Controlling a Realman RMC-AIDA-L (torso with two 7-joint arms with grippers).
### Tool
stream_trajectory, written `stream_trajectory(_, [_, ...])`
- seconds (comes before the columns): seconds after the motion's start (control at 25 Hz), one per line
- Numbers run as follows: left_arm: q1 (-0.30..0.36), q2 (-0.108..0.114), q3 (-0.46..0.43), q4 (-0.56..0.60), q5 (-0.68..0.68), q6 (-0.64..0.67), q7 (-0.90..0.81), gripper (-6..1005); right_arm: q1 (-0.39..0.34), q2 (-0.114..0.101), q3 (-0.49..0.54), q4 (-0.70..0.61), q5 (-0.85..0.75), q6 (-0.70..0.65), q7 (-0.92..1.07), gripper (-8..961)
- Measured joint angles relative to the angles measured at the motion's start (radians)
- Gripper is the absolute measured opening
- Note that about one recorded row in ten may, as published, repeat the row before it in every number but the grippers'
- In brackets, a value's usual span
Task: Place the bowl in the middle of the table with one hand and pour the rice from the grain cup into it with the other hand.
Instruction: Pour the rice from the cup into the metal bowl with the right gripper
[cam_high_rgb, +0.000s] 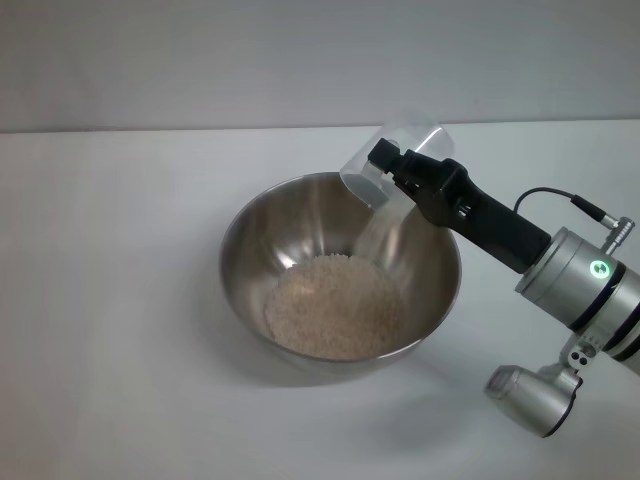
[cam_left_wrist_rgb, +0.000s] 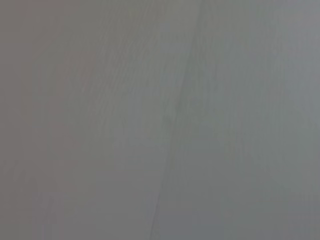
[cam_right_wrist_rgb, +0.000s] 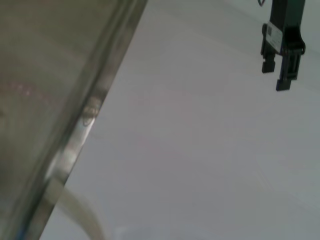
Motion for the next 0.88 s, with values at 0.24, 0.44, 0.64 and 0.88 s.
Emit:
stream_trajectory(0.24, [0.000,0.000,0.000,0.000,0.000,-0.010,0.000,695,0.004,-0.001,-0.001,-0.004,-0.015,0.000,-0.034,10])
stream_trajectory(0.44, [0.000,0.000,0.000,0.000,0.000,-0.012,0.000,695,0.005,-0.001,0.000,-0.005,-0.020,0.000,-0.051,11])
stream_trajectory(0.64, [0.000,0.000,0.000,-0.002,0.000,-0.012,0.000,695,-0.001,-0.001,0.002,-0.002,-0.021,-0.001,-0.052,11])
stream_trajectory(0.88, [0.000,-0.001,0.000,-0.002,0.000,-0.010,0.000,695,-0.004,0.001,0.000,-0.004,-0.023,0.009,-0.110,11])
